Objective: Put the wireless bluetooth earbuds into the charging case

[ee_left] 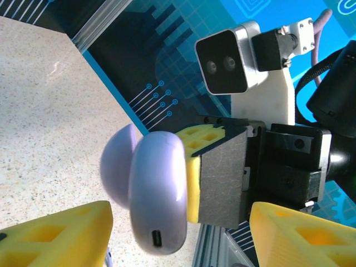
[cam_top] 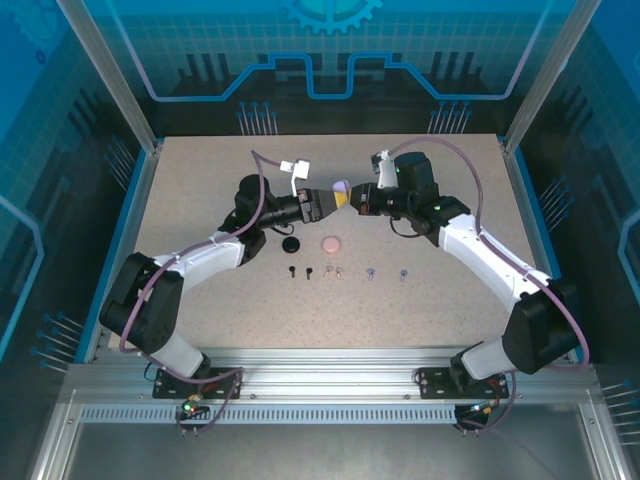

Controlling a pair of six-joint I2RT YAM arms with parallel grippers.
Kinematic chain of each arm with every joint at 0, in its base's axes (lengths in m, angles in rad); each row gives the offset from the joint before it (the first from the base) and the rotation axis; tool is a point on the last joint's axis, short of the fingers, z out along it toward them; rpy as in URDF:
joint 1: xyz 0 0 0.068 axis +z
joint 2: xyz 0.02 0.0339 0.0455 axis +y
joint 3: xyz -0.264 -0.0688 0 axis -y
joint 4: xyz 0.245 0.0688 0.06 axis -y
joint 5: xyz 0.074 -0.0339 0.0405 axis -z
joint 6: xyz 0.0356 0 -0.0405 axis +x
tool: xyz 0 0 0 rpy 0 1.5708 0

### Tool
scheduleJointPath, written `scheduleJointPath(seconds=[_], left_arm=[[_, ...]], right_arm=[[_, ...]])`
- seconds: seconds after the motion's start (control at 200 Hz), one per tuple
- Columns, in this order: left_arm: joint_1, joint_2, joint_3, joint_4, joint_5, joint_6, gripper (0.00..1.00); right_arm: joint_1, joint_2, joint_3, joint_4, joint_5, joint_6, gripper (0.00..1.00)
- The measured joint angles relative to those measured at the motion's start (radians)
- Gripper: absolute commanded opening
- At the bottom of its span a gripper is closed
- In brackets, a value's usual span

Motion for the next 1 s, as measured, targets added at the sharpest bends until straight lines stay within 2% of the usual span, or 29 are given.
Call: scheduleJointPath(seconds=[0.185,0.425,0.74,1.0], left_arm=[[0.023,-0.026,0.000,-0.057,0.000,0.034,0.87],[0.057,-0.090,0.016,-0.190,0.002,0.126,0.96],[0.118,-0.084,0.201,-0.432,0.052,0.290,0.98],[0.136,0.022,0.433,-0.670,0.122,0.473,0.98]], right_arm=[[-0.002,-0.003,0.040,-0.043,0.039,-0.014,0.00],[-0.032,-0.004,0.094,-0.084,0.051,-0.033,0.00],[-0.064,0.026,0.208,-0.179,0.051,-0.157,0.00],[-0.092,0.101,0.288,-0.237,0.044,-0.299,0.00]])
